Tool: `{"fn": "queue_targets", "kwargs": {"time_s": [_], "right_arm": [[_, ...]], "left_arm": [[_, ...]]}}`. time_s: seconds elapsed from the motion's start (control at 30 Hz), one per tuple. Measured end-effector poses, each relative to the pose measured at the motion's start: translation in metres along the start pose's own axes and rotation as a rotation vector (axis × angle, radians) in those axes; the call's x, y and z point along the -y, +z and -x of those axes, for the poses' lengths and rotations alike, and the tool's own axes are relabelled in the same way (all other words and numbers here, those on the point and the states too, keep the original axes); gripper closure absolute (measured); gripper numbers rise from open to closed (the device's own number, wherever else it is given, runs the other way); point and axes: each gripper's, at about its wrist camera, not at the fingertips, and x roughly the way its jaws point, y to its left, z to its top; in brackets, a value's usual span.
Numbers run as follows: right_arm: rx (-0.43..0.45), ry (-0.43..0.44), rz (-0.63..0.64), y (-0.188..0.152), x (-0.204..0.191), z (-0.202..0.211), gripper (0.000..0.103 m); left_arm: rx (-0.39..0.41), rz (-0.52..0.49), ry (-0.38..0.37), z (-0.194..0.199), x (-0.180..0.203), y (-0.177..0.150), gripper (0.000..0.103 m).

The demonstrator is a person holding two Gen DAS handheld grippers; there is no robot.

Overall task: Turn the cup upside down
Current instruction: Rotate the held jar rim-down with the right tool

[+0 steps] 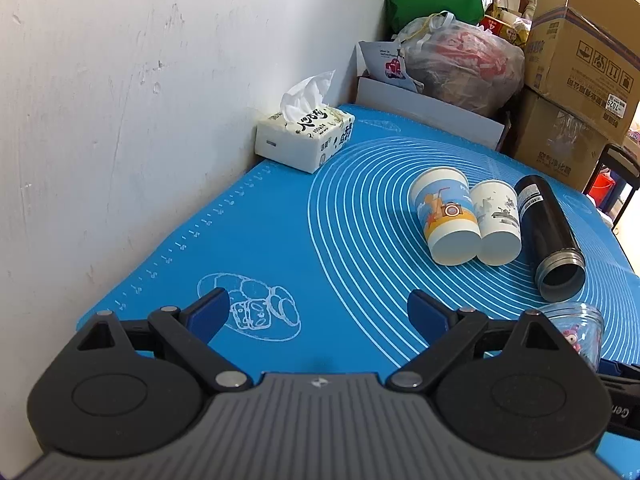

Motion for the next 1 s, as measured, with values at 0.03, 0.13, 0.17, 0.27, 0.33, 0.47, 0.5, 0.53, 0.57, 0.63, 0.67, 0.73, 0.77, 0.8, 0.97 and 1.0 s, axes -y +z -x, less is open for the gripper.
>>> {"fn": "queue_targets", "kwargs": {"time_s": [0.03, 0.13, 0.17, 0.27, 0.33, 0.47, 0.5, 0.53, 0.57, 0.63, 0.67, 0.73, 0.77, 0.8, 0.97, 1.0], "right_arm": [[-0.002, -0.006, -0.011, 0.001, -0.001, 0.000, 0.021], [-0.007, -0.018, -0.077, 0.000, -0.002, 0.007, 0.021], [-0.006, -0.019, -0.111, 0.000, -0.001, 0.008, 0.021], [-0.012, -0.028, -0.248, -0.004, 0.009, 0.012, 0.021], [-0.026, -0.020, -0.359, -0.011, 0.018, 0.012, 0.021], [-0.023, -0.010, -0.606, -0.023, 0.032, 0.013, 0.021], [-0.018, -0.016, -0.675, -0.026, 0.034, 0.014, 0.021], [-0.013, -0.019, -0.748, -0.030, 0.038, 0.014, 0.021], [-0.006, -0.019, -0.833, -0.035, 0.041, 0.015, 0.021], [0.012, -0.023, -1.006, -0.046, 0.045, 0.018, 0.021], [0.022, -0.027, -1.093, -0.052, 0.045, 0.021, 0.021], [0.044, -0.037, -1.280, -0.064, 0.040, 0.025, 0.021], [0.052, -0.045, -1.365, -0.067, 0.039, 0.026, 0.021], [0.058, -0.054, -1.447, -0.076, 0.035, 0.033, 0.021], [0.055, -0.074, -1.844, -0.094, 0.015, 0.032, 0.021], [0.045, -0.082, -1.920, -0.095, 0.011, 0.030, 0.021]], "left_arm": [[-0.001, 0.002, 0.000, 0.000, -0.001, 0.000, 0.008], [-0.008, 0.011, -0.004, -0.002, -0.001, 0.000, 0.008], [-0.010, 0.014, -0.006, -0.002, -0.001, 0.000, 0.008], [-0.011, 0.011, -0.011, -0.002, 0.000, -0.001, 0.008], [-0.012, 0.007, -0.013, -0.002, 0.002, -0.001, 0.008], [-0.011, -0.001, -0.019, -0.001, 0.005, -0.001, 0.008], [-0.011, -0.003, -0.020, -0.001, 0.006, -0.001, 0.008], [-0.011, -0.004, -0.021, 0.000, 0.006, -0.001, 0.008], [-0.011, -0.004, -0.023, 0.000, 0.007, -0.001, 0.008], [-0.012, -0.002, -0.025, 0.000, 0.007, -0.002, 0.008], [-0.013, -0.003, -0.027, -0.001, 0.008, -0.002, 0.008], [-0.015, -0.006, -0.032, -0.001, 0.010, -0.002, 0.008], [-0.015, -0.009, -0.034, 0.000, 0.012, -0.003, 0.008], [-0.015, -0.011, -0.036, 0.000, 0.013, -0.003, 0.008], [-0.019, -0.021, -0.055, -0.001, 0.022, -0.003, 0.008], [-0.020, -0.022, -0.061, -0.001, 0.024, -0.004, 0.008]]}}
